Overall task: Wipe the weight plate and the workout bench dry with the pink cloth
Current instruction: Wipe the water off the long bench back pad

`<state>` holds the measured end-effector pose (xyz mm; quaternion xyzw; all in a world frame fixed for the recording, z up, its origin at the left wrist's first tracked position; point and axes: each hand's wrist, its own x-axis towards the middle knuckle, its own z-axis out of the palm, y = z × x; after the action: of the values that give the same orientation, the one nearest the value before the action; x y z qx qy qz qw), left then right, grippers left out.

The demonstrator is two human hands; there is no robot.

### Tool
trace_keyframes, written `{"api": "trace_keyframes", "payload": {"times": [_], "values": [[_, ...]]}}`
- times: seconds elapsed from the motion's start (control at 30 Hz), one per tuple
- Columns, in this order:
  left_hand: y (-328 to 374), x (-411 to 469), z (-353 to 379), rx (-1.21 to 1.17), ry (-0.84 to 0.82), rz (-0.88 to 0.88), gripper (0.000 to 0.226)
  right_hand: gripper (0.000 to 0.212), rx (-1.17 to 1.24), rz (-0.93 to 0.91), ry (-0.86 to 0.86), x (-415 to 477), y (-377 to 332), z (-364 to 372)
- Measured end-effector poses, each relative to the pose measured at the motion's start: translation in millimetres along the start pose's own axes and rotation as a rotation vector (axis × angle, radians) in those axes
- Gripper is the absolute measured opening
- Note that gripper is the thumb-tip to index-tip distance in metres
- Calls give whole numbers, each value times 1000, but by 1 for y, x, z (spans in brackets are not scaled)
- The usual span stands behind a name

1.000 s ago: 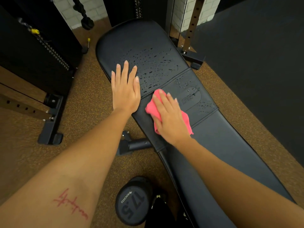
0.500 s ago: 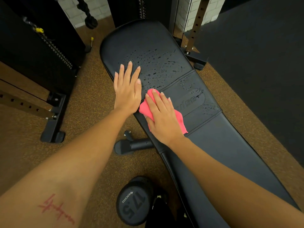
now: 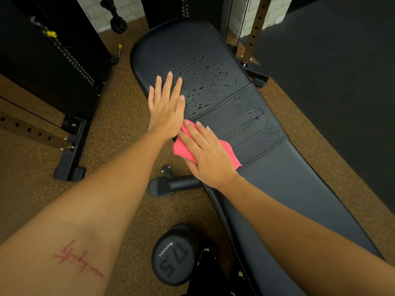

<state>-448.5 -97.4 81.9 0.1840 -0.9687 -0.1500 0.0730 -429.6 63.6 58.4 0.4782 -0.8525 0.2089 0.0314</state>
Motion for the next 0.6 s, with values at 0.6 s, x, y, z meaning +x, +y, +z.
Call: {"api": "trace_keyframes", "payload": {"times": [0.6], "values": [[12,2,-26,-538,-116,-221,46,59,149,132,1,14,-17,0]]}}
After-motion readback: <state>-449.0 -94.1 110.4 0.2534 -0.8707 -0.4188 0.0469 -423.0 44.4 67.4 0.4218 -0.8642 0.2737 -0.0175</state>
